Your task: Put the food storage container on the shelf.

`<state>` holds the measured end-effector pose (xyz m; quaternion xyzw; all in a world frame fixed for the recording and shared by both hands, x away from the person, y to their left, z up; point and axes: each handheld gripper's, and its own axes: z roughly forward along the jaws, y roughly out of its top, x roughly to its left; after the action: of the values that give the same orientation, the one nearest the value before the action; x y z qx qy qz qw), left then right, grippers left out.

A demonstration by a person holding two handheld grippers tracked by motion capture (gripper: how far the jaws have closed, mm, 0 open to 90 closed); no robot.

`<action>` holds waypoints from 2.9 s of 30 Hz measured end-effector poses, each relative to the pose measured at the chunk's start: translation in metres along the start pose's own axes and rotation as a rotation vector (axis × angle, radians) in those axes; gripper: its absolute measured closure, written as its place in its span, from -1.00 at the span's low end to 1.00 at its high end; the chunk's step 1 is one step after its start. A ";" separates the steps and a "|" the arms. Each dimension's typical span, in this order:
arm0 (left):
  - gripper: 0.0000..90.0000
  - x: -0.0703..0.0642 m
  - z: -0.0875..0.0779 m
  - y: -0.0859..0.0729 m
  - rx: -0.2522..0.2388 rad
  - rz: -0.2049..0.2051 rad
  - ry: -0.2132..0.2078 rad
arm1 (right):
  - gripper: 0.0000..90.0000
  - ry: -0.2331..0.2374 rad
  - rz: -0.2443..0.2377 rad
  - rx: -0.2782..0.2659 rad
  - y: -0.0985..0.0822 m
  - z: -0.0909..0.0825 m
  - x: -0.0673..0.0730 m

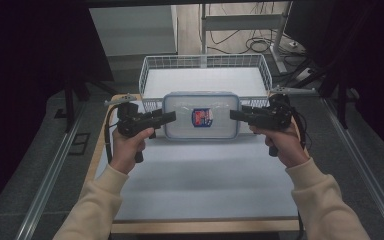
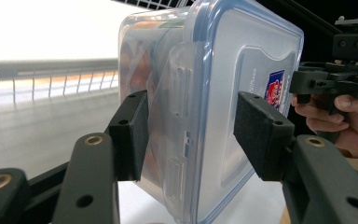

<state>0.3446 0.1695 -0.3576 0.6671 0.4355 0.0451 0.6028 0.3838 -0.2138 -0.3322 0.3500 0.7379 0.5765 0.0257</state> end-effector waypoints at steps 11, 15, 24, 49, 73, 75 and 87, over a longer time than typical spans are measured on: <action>0.03 0.006 0.013 0.041 -0.001 0.015 0.015 | 0.13 -0.006 -0.005 -0.018 0.033 0.007 -0.014; 0.03 0.009 0.018 0.058 0.001 0.028 0.027 | 0.12 -0.007 0.005 -0.018 0.047 0.010 -0.021; 0.02 0.022 0.034 0.084 0.027 -0.008 0.050 | 0.11 -0.005 0.049 -0.005 0.075 0.025 -0.044; -0.08 0.066 0.079 0.105 0.036 -0.159 0.065 | 0.07 -0.070 0.205 0.018 0.096 0.054 -0.088; -0.59 0.064 0.078 0.102 -0.031 -0.164 0.106 | -0.18 -0.291 0.108 -0.048 0.089 0.046 -0.073; -0.59 0.059 0.070 0.099 -0.027 -0.147 0.094 | -0.22 -0.279 0.097 -0.043 0.088 0.041 -0.072; -0.57 0.033 0.022 0.058 -0.015 -0.024 0.057 | -0.34 -0.188 -0.029 0.005 0.062 0.012 -0.046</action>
<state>0.4082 0.1794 -0.3302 0.6557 0.4601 0.0602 0.5956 0.4539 -0.2234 -0.2991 0.3918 0.7386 0.5390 0.1025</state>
